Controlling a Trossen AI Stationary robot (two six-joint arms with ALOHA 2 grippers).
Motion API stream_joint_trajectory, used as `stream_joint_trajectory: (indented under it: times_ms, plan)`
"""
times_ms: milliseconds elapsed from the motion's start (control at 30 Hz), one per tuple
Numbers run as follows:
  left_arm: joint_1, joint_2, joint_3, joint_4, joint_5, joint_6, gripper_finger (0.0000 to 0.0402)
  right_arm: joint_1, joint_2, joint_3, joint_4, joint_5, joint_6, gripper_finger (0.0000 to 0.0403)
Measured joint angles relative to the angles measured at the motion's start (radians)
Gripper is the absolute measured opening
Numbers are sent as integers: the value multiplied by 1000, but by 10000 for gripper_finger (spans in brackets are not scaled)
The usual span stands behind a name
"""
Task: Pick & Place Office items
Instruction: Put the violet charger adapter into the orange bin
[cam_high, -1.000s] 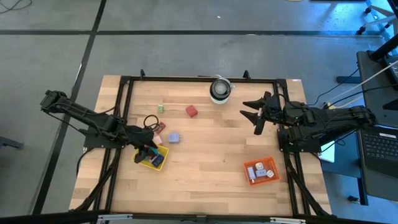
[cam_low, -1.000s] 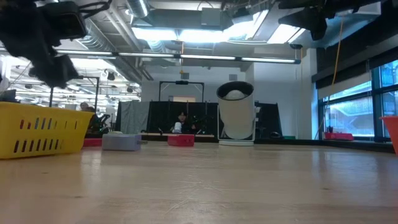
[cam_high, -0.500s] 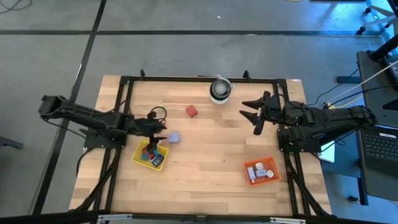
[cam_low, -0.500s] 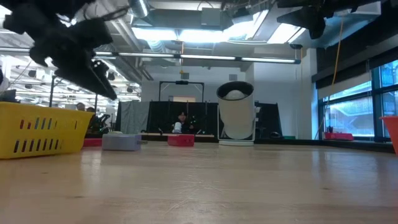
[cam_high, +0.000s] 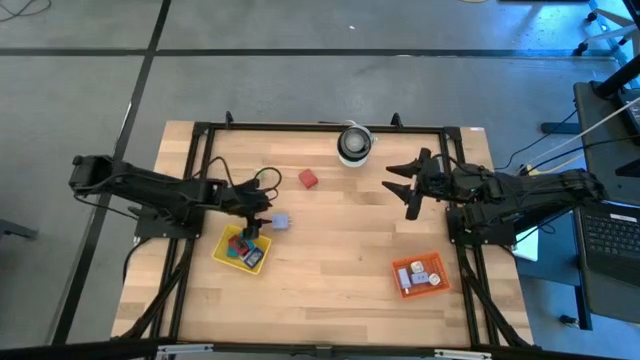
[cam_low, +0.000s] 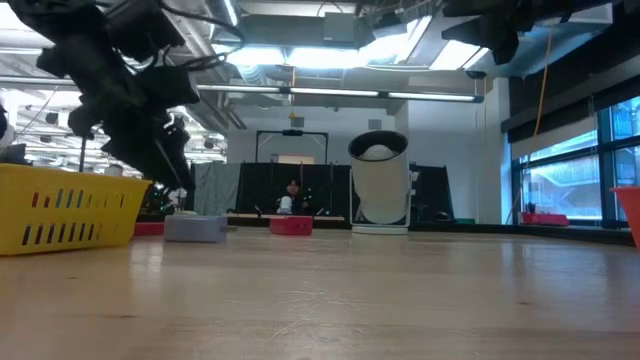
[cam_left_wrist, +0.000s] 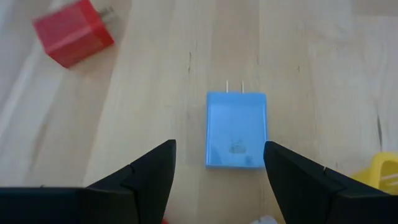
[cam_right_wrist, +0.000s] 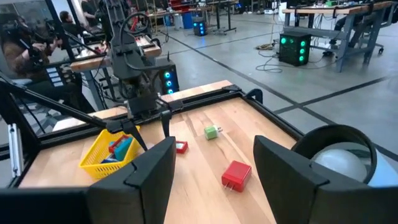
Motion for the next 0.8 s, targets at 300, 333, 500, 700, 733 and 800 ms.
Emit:
stream_joint_trajectory:
  times_ms: [300, 333, 500, 700, 733, 800]
  plan:
    - [3, 172, 134, -80, 21, 42, 240, 0, 51, 0, 31, -29, -19, 217]
    - [4, 186, 146, -93, 19, 43, 240, 0, 55, 0, 35, -42, -19, 217]
    - [3, 245, 157, -106, 57, 17, 240, 0, 66, 0, 41, -53, -24, 217]
    - [3, 280, 157, -106, 86, 0, 240, 0, 66, 0, 42, -53, -26, 217]
    - [3, 284, 157, -105, 86, -1, 240, 0, 66, 0, 41, -53, -26, 217]
    - [3, 287, 157, -104, 86, -1, 240, 0, 66, 0, 41, -56, -26, 217]
